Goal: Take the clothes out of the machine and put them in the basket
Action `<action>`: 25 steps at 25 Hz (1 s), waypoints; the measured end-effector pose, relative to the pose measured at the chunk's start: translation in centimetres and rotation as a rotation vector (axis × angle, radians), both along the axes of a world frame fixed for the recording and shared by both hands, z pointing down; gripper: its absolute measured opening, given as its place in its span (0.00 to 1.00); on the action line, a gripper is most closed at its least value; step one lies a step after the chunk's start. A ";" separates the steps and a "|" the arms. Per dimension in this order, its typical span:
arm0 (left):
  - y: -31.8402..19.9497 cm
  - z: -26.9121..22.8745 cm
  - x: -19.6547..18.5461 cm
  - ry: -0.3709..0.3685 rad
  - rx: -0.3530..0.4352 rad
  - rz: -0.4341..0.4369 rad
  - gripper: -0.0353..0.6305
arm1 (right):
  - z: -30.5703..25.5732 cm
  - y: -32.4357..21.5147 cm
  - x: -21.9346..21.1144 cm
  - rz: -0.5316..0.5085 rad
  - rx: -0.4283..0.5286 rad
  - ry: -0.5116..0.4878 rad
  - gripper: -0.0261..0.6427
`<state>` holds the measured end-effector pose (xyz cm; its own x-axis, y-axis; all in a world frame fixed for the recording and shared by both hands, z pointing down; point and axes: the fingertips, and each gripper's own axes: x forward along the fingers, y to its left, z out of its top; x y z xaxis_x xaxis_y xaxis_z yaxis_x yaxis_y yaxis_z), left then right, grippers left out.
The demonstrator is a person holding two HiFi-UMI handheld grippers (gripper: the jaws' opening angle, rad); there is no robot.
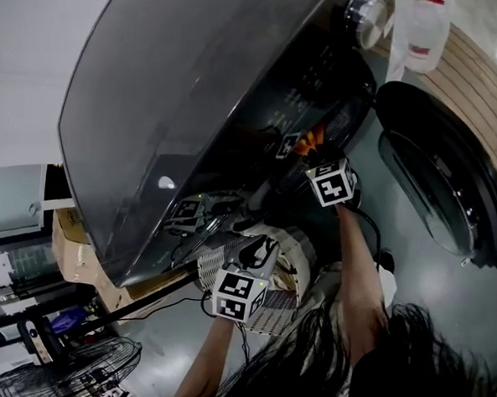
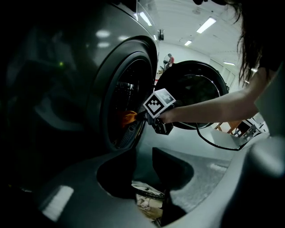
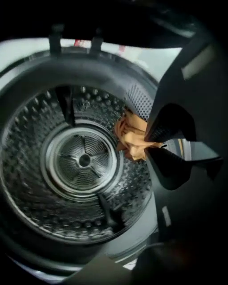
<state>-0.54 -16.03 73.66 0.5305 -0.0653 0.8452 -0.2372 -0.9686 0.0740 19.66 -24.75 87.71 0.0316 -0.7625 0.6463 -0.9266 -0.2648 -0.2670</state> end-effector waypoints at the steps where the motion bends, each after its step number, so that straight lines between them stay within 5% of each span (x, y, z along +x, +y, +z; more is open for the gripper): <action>1: 0.2 -0.2 0.2 0.002 -0.002 0.006 0.23 | -0.8 0.8 0.1 0.024 0.023 -0.024 0.13; 17: 3.1 -6.6 2.2 0.019 0.015 0.009 0.23 | -19.2 12.6 -4.1 0.026 0.175 -0.125 0.13; 25: 5.0 -10.5 4.0 0.057 0.044 0.004 0.34 | -28.6 17.0 -3.7 -0.040 0.197 -0.123 0.13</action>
<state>3.42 -10.99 63.15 0.5782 -0.0997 0.8098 -0.2301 -0.9721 0.0446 15.94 -7.78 59.12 -0.0710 -0.8733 0.4819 -0.8928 -0.1597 -0.4211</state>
